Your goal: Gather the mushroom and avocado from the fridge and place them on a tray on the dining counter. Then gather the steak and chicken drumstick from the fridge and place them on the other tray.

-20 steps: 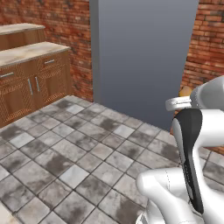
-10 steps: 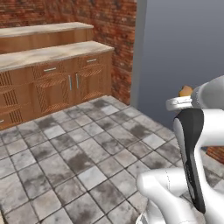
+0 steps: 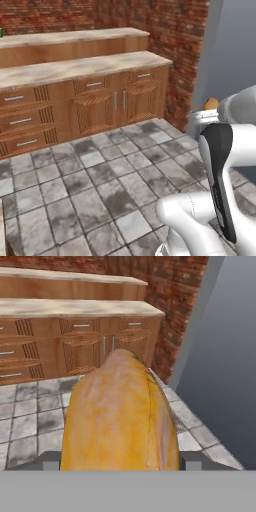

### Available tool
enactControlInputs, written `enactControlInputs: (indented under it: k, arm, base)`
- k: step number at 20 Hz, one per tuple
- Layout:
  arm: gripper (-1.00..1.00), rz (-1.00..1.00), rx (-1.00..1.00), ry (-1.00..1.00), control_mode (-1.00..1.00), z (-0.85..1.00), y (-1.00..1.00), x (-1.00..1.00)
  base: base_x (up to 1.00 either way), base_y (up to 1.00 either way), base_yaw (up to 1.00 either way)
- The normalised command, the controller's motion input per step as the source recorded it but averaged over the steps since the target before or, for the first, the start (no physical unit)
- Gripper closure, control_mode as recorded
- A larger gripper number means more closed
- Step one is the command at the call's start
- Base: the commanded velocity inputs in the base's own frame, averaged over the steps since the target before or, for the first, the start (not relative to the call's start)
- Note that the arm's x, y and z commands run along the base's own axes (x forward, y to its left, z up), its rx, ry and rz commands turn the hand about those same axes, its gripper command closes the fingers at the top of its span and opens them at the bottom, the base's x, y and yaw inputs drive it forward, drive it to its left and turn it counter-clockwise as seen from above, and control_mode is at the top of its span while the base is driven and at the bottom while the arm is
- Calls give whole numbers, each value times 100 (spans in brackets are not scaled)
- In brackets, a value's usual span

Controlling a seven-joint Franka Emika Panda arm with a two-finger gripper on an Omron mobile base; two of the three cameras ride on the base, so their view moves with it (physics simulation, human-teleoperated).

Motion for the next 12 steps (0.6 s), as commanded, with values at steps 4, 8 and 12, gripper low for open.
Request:
enactControlInputs:
  k: [4,8,12]
  arm:
    - [100,0,0,0,100,0,0,0]
    - [100,0,0,0,100,0,0,0]
    - [100,0,0,0,100,0,0,0]
  base:
    - [100,9,31]
    - [100,10,32]
    - [98,7,35]
